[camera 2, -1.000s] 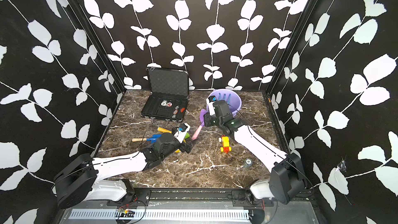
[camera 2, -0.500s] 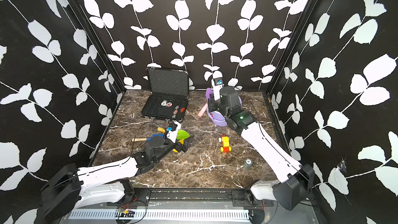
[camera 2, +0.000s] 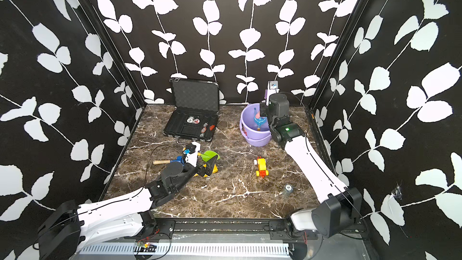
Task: Organize the gardening tools
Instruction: Place the gardening tool in the container.
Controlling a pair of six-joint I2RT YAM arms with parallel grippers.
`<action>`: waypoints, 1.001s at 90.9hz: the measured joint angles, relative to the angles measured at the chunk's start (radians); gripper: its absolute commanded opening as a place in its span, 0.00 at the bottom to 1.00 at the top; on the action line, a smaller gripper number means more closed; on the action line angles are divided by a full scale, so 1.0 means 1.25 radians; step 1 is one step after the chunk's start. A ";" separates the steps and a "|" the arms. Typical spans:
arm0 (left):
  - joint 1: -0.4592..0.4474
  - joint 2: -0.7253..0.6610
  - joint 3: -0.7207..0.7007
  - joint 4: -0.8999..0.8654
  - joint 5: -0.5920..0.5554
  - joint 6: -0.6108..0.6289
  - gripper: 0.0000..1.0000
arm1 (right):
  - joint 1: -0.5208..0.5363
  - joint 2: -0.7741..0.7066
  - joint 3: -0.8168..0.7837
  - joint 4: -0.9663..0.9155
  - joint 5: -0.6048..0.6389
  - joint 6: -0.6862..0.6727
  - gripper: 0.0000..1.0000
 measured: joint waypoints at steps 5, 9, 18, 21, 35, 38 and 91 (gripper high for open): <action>0.000 -0.014 -0.007 -0.001 -0.008 0.000 0.99 | -0.004 0.009 -0.012 0.005 0.000 0.000 0.00; 0.000 -0.026 -0.013 -0.002 -0.014 0.000 0.99 | -0.005 0.016 -0.023 0.009 0.000 -0.002 0.00; 0.000 -0.048 -0.031 -0.003 -0.030 0.000 0.99 | -0.005 0.034 -0.041 0.003 -0.001 -0.009 0.00; 0.000 -0.053 -0.037 -0.005 -0.039 0.000 0.99 | -0.005 0.039 -0.046 0.000 -0.002 -0.012 0.00; 0.000 -0.063 -0.052 -0.027 -0.090 0.000 0.99 | -0.005 0.050 -0.067 -0.008 -0.008 -0.023 0.00; 0.000 -0.063 -0.052 -0.034 -0.099 0.000 0.99 | -0.005 0.050 -0.070 -0.010 -0.010 -0.024 0.00; 0.000 -0.139 -0.053 -0.206 -0.195 -0.048 0.99 | -0.005 0.126 -0.085 -0.019 -0.054 -0.010 0.00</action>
